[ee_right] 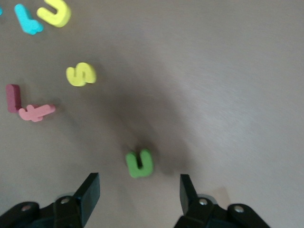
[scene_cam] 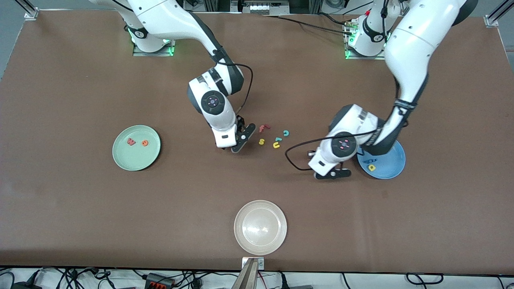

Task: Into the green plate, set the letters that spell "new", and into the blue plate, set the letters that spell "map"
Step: 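Grasp the green u with the right gripper while the left gripper places the b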

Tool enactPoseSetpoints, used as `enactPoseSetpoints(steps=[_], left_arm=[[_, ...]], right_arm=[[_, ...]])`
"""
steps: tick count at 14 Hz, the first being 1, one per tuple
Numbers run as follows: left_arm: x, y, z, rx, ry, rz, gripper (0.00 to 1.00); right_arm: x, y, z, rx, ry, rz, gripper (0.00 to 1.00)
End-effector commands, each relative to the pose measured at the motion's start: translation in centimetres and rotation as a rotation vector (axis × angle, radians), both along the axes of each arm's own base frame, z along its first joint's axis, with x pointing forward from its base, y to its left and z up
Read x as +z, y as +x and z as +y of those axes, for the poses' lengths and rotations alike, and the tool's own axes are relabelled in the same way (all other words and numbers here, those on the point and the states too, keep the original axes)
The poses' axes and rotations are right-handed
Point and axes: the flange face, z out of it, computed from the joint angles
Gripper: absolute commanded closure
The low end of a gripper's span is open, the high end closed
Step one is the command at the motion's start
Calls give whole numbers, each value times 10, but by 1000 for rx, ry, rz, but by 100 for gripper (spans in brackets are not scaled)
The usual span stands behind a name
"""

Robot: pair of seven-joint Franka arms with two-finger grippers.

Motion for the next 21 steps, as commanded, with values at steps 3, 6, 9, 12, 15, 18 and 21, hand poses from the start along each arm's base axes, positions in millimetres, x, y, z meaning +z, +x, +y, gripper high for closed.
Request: enactPoseSetpoints(steps=[3,6,9,12,15,18,21], left_arm=[[21,20,123,-138,-15,82,88],[16,19,146,-146,-23,103,86],[14,20,148,-141,-25,104,0],[16,21,147,-140,-24,100,0],[41,26,140,-150,-23,60,0],[111,30,138,-171,3,-49,0],[174,24,141,-243,28,-97,0]], right_arm=[[-16,1,9,76,-33,-41,27],[-22,3,11,77,-17,-71,28],[-23,3,12,94,-28,-82,32],[-24,2,11,95,-34,-78,42],[-25,1,11,90,-35,-75,63],[-25,2,9,84,-38,-69,81],[-22,10,-10,26,-74,-23,92]])
